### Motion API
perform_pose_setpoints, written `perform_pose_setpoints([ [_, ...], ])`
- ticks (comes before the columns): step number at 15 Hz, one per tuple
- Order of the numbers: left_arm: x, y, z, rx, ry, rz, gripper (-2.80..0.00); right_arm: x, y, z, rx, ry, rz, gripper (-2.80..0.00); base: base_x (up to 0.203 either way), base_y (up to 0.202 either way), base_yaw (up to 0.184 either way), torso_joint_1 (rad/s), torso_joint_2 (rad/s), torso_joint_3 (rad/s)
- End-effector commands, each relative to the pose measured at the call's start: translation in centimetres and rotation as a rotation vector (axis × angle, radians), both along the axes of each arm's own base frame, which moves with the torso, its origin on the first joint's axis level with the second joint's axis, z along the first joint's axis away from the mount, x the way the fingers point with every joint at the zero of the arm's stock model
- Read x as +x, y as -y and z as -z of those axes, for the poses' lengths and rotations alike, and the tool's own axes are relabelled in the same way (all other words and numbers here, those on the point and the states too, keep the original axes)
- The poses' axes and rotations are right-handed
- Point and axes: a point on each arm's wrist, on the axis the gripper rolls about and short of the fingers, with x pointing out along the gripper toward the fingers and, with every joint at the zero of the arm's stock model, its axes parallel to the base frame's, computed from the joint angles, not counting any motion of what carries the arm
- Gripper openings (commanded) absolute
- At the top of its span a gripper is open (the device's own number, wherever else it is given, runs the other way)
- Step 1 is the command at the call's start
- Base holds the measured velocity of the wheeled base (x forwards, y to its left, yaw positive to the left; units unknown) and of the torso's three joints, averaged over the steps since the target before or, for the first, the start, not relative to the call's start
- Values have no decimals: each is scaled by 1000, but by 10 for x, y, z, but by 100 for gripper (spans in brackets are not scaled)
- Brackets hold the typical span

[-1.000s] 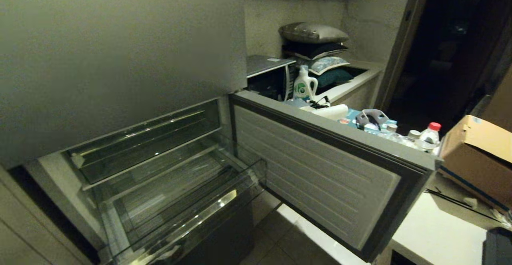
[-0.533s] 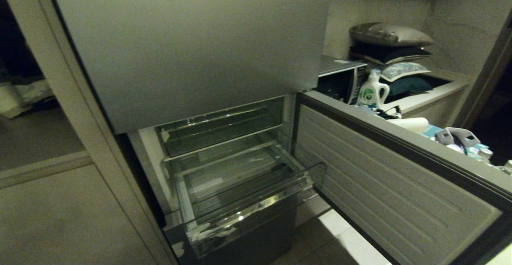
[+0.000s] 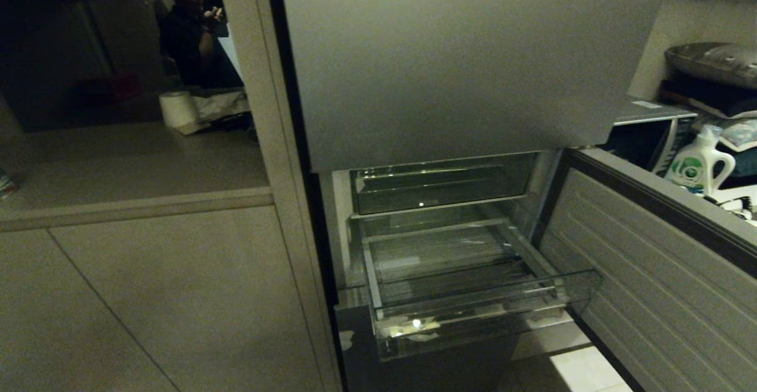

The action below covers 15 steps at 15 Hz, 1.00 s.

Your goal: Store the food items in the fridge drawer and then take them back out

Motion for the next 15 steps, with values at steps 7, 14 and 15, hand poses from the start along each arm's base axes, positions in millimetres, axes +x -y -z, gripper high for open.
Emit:
perform_pose_setpoints([
  [7, 0, 0, 0, 4, -6, 0, -280, 1, 0, 0, -74, -32, -4, -280, 0, -3, 57, -1, 1, 1],
  [14, 0, 0, 0, 18, -5, 4, -280, 79, -3, -80, -38, -535, -195, -280, 0, 0, 0, 0, 0, 0],
  [15, 0, 0, 0, 17, -4, 5, -280, 100, -4, -81, -14, -631, -231, -280, 0, 0, 0, 0, 0, 0],
])
